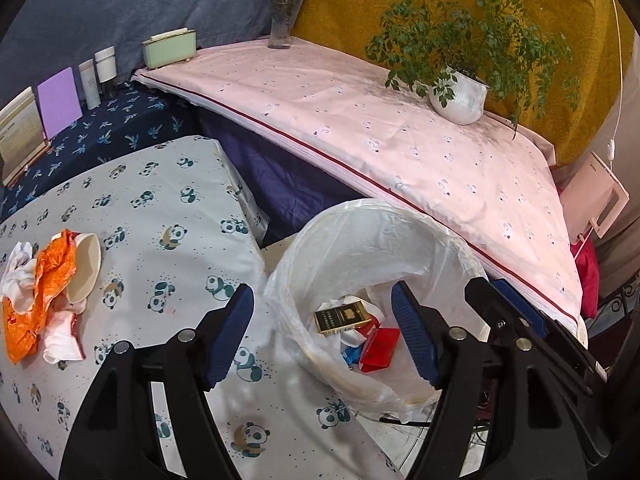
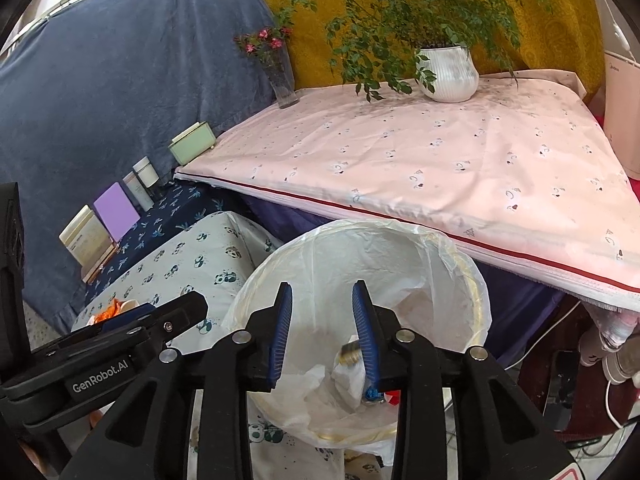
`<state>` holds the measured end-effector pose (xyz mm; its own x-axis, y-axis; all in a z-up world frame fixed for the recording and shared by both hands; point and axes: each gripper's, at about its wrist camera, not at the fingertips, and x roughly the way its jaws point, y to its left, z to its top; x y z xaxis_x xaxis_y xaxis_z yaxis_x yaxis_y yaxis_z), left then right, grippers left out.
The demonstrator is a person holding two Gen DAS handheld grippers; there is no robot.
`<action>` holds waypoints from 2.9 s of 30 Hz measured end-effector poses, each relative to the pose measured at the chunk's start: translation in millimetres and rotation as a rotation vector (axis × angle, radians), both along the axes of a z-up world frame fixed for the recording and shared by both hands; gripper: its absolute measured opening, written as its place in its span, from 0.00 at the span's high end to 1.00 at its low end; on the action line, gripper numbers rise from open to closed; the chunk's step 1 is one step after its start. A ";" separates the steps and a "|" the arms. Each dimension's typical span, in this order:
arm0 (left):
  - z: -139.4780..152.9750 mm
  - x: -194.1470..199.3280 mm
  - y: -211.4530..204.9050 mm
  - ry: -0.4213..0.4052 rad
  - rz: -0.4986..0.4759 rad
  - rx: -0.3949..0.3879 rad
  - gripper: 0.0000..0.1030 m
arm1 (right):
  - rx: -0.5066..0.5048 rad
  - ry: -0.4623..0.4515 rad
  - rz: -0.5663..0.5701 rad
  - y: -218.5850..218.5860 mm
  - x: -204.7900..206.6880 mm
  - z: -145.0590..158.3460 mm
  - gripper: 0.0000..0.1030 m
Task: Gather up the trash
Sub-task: 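Carry gold box and red packet over the bin and open both tools, then move both tools back to the orange plastic bags on the table, then grasp an orange bag with the left tool while the right tool grasps another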
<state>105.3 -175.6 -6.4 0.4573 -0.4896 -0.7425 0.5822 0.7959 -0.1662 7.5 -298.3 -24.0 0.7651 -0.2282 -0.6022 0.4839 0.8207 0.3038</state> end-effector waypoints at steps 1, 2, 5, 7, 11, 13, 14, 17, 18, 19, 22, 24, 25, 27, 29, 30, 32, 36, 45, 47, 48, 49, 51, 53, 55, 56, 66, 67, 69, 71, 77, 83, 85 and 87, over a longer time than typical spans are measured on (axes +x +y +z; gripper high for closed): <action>0.7 0.2 2.7 -0.002 0.007 -0.001 0.31 | -0.004 -0.001 0.002 2.6 0.5 1.5 0.67; 1.6 0.7 6.7 -0.004 0.018 -0.001 0.31 | -0.006 -0.001 0.004 4.6 0.9 2.7 0.67; 5.0 3.0 17.2 -0.009 0.036 -0.006 0.31 | -0.013 -0.007 0.014 12.1 1.7 6.8 0.64; 7.5 4.1 24.1 -0.013 0.049 -0.010 0.31 | -0.020 -0.009 0.025 18.9 3.2 10.0 0.63; 12.5 7.4 42.9 -0.024 0.082 -0.018 0.31 | -0.035 -0.013 0.043 33.1 7.2 16.8 0.58; 14.3 8.7 52.3 -0.027 0.101 -0.021 0.31 | -0.042 -0.015 0.053 39.4 9.9 20.2 0.56; 14.7 9.8 59.1 -0.027 0.113 -0.023 0.31 | -0.045 -0.015 0.059 42.5 11.3 21.4 0.56; 15.6 13.8 78.0 -0.023 0.150 -0.030 0.31 | -0.054 -0.014 0.082 55.2 17.0 24.9 0.55; 16.1 15.1 84.5 -0.020 0.162 -0.034 0.31 | -0.058 -0.013 0.094 60.9 19.6 25.8 0.55; 16.4 16.7 91.3 -0.019 0.177 -0.038 0.31 | -0.061 -0.012 0.104 66.1 22.1 26.7 0.55; 17.3 21.5 112.2 -0.020 0.224 -0.037 0.31 | -0.069 -0.010 0.136 82.7 30.0 29.8 0.54; 17.7 24.0 127.2 -0.025 0.252 -0.032 0.31 | -0.074 -0.009 0.159 94.6 36.0 31.2 0.52; 17.7 25.2 134.1 -0.026 0.264 -0.031 0.31 | -0.075 -0.010 0.170 100.3 38.7 31.7 0.51; 18.1 27.7 149.2 -0.025 0.294 -0.034 0.31 | -0.076 -0.009 0.196 113.6 44.7 33.3 0.51; 18.2 31.2 165.6 -0.024 0.324 -0.033 0.31 | -0.081 -0.007 0.221 127.4 51.0 34.2 0.51; 18.2 31.9 171.4 -0.025 0.335 -0.032 0.31 | -0.082 -0.006 0.233 134.3 53.7 34.1 0.50; 17.7 34.2 187.1 -0.028 0.363 -0.031 0.31 | -0.085 -0.003 0.254 146.3 57.9 34.4 0.48; 15.4 38.3 212.7 -0.020 0.409 -0.033 0.31 | -0.095 0.008 0.298 174.2 68.9 34.2 0.47; 3.8 46.2 259.4 -0.007 0.465 -0.032 0.31 | -0.100 0.036 0.356 212.9 87.8 28.4 0.47; 1.9 48.8 267.5 -0.011 0.470 -0.028 0.31 | -0.104 0.043 0.365 220.1 92.4 26.6 0.47; 1.2 50.5 271.4 -0.015 0.473 -0.026 0.31 | -0.104 0.045 0.368 222.6 93.8 25.7 0.47; 0.5 52.3 275.5 -0.019 0.475 -0.021 0.31 | -0.105 0.048 0.373 225.6 95.6 24.6 0.47; 0.3 56.1 281.7 -0.023 0.476 -0.019 0.31 | -0.106 0.053 0.377 229.8 99.0 22.5 0.47; -0.1 58.8 287.1 -0.027 0.474 -0.016 0.31 | -0.105 0.056 0.380 234.5 103.4 19.9 0.47; -1.0 61.9 291.0 -0.032 0.474 -0.006 0.31 | -0.100 0.059 0.382 238.5 108.5 17.2 0.47; -2.0 64.1 292.7 -0.034 0.473 0.000 0.31 | -0.099 0.061 0.383 240.2 111.0 15.9 0.47; -24.8 81.6 313.8 -0.008 0.502 0.036 0.23 | -0.080 0.080 0.413 259.7 140.3 -1.7 0.47; -28.0 83.4 317.6 -0.007 0.513 0.039 0.21 | -0.077 0.083 0.418 261.7 143.5 -4.0 0.47; -34.2 87.1 323.7 0.006 0.521 0.041 0.21 | -0.071 0.089 0.428 265.5 150.1 -9.2 0.47; -43.1 93.1 331.1 0.030 0.533 0.045 0.20 | -0.063 0.097 0.438 268.7 156.4 -14.8 0.47; -62.6 104.4 347.2 0.079 0.557 0.031 0.19 | -0.024 0.118 0.464 279.6 178.4 -32.4 0.47; -76.8 114.7 354.3 0.121 0.560 0.012 0.18 | -0.001 0.132 0.486 289.0 199.9 -45.3 0.47; -82.1 118.8 354.4 0.132 0.557 0.013 0.18 | 0.005 0.139 0.495 292.3 206.5 -50.7 0.47; -86.1 121.6 354.1 0.139 0.552 0.014 0.19 | 0.011 0.140 0.501 293.4 210.6 -53.9 0.54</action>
